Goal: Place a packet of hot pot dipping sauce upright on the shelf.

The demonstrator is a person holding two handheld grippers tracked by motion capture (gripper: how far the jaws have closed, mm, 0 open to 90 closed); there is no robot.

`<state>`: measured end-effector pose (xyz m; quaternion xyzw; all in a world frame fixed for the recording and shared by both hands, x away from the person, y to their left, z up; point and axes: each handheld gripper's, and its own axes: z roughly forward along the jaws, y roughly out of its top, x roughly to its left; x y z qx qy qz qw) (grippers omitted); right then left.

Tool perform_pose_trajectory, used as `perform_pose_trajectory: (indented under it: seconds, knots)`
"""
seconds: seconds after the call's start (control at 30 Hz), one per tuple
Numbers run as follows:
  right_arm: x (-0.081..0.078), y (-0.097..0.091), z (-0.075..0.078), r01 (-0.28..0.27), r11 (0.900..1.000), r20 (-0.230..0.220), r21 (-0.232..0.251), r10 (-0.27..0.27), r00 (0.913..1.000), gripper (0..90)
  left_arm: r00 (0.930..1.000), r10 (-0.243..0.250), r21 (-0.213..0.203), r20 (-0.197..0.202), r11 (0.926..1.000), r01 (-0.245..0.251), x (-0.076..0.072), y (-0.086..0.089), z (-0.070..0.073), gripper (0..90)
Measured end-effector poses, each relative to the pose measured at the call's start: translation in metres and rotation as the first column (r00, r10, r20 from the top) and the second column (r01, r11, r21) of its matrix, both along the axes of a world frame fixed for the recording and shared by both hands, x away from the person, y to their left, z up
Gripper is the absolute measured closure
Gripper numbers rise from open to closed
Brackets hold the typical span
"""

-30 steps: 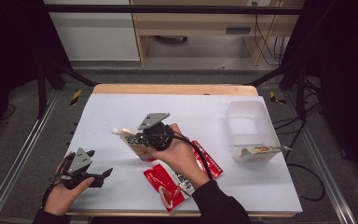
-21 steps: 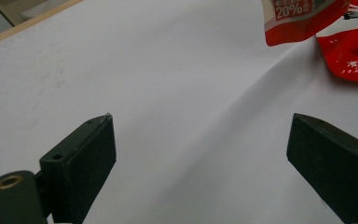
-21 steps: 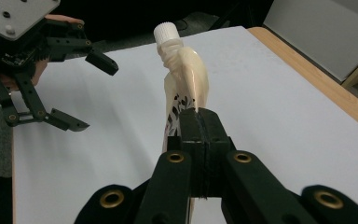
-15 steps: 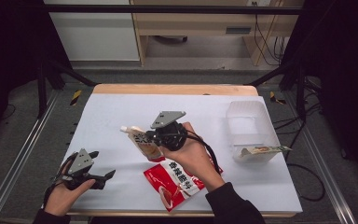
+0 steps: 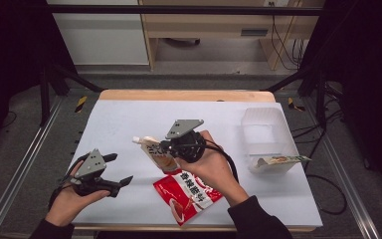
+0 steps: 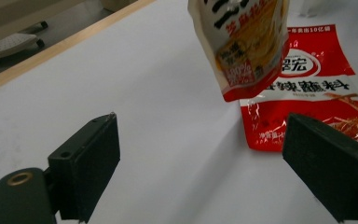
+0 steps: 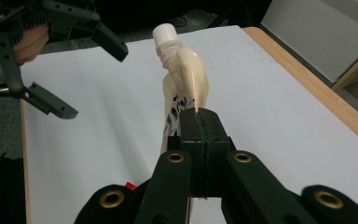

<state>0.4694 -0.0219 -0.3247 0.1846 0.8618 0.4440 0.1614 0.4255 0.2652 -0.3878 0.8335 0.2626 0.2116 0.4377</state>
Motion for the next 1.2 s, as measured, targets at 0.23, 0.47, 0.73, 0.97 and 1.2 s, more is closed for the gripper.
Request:
perform_pose_trajectory:
  seconds: [0.23, 0.47, 0.73, 0.97, 1.2]
  knots:
    - [0.000, 0.001, 0.001, -0.007, 1.0000, 0.002, 0.001, 0.007, 1.0000, 90.0, 0.9993, -0.036, 0.005, 0.014, 0.9993, 0.036, 0.010, -0.012, 0.026, 18.2]
    - [-0.002, 0.005, 0.002, -0.020, 0.9998, 0.001, -0.002, 0.020, 0.9998, 90.0, 0.9976, -0.067, 0.031, 0.018, 0.9973, 0.066, 0.020, -0.026, 0.036, 23.0]
    - [-0.009, 0.009, 0.003, -0.054, 0.9985, 0.005, -0.007, 0.054, 0.9985, 90.0, 0.9954, -0.094, 0.034, 0.020, 0.9951, 0.093, 0.030, -0.036, 0.042, 30.7]
    - [-0.013, 0.012, 0.003, -0.077, 0.9970, 0.011, -0.006, 0.077, 0.9970, 90.0, 0.9917, -0.127, 0.032, 0.021, 0.9915, 0.127, 0.032, -0.038, 0.047, 51.8]
    - [-0.012, 0.009, 0.004, -0.073, 0.9973, 0.009, -0.005, 0.073, 0.9973, 90.0, 0.9870, -0.160, 0.022, 0.005, 0.9868, 0.160, 0.030, -0.037, 0.052, 70.5]
